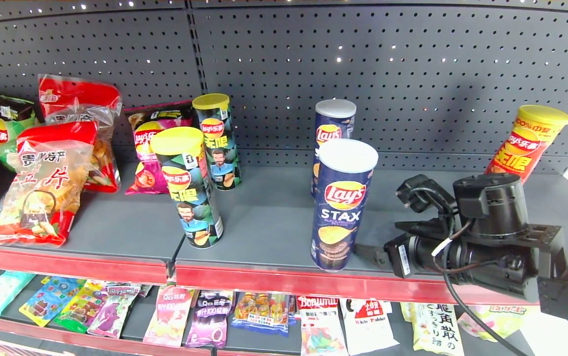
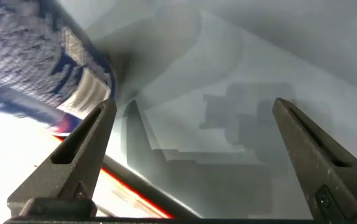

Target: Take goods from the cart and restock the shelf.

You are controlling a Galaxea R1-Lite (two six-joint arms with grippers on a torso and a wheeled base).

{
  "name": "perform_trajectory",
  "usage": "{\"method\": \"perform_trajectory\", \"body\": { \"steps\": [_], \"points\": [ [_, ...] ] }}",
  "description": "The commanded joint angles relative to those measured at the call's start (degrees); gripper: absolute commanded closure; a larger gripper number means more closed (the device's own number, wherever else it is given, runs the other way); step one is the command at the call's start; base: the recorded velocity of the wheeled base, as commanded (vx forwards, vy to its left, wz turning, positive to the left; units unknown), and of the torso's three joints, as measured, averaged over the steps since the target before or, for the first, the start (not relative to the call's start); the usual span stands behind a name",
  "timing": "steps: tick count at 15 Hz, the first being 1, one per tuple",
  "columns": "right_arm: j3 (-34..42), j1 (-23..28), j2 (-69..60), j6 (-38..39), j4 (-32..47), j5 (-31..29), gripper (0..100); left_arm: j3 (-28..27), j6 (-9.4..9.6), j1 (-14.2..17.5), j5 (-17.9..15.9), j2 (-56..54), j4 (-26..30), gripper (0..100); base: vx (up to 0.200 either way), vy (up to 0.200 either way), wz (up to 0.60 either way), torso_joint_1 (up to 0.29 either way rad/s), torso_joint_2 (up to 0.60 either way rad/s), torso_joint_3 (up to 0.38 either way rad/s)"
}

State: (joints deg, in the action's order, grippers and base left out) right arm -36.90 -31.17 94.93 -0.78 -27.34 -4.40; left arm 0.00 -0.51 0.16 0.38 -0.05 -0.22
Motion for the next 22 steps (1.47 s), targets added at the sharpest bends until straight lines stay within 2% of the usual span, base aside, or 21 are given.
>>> {"method": "perform_trajectory", "body": {
  "steps": [1, 22],
  "points": [
    [0.0, -0.4, 0.1, 0.0, -0.1, 0.0, 0, 0.0, -0.02, 0.0, 0.1, 0.0, 0.0, 0, 0.0, 0.0, 0.0, 0.0, 0.0, 0.0],
    [-1.2, -3.1, 0.8, -0.1, -0.5, -1.3, 0, 0.0, -0.02, 0.0, 0.0, 0.0, 0.0, 0, 0.0, 0.0, 0.0, 0.0, 0.0, 0.0]
  ]
}}
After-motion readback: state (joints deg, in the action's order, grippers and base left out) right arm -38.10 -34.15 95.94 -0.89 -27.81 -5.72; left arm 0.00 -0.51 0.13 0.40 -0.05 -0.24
